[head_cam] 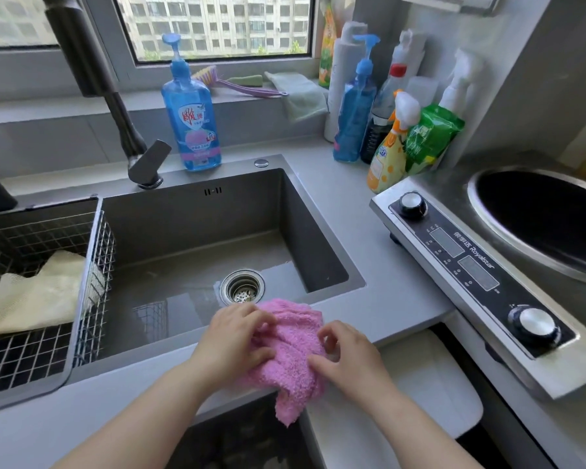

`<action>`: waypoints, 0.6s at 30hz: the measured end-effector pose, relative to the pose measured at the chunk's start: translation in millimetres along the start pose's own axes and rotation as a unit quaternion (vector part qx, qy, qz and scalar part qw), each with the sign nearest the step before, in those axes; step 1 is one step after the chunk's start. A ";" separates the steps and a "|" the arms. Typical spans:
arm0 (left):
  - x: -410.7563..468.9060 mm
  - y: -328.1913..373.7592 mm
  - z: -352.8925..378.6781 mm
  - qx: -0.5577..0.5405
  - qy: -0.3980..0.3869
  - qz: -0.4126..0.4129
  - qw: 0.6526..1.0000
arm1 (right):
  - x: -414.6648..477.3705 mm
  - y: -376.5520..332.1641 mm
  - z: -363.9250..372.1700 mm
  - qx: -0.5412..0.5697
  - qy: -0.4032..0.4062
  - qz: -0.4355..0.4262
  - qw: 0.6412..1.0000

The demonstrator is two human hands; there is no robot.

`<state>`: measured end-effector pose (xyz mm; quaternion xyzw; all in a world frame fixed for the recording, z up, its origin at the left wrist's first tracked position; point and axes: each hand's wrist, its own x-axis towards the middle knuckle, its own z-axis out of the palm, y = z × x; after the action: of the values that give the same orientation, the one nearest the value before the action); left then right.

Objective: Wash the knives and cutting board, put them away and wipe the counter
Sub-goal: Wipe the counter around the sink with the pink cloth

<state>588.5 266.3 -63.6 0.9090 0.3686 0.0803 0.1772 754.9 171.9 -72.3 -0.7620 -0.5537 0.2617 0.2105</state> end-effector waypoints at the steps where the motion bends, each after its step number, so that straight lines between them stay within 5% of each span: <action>1: 1.2 1.8 -0.6 -0.004 -0.006 -0.016 1.000 | -1.4 -0.9 2.9 0.002 0.000 0.018 1.000; 6: 4.9 3.4 -6.9 -0.024 -0.037 -0.069 0.997 | 4.1 -10.5 -2.3 0.062 -0.014 0.087 0.994; 12: -2.2 -7.7 -12.0 0.016 -0.055 -0.053 0.997 | 9.6 -19.1 3.3 -0.027 0.026 0.004 0.999; 15: -9.7 -13.9 -10.3 -0.065 -0.005 -0.027 0.998 | 6.9 -19.6 9.0 0.027 0.057 -0.063 0.996; 18: -7.9 -8.0 -15.4 -0.128 0.057 0.024 0.990 | 4.9 -25.8 2.1 0.141 -0.001 -0.077 0.987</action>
<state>573.5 270.1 -52.5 0.8814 0.3424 0.1825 0.2693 735.9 184.3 -59.0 -0.6795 -0.5686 0.3211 0.3345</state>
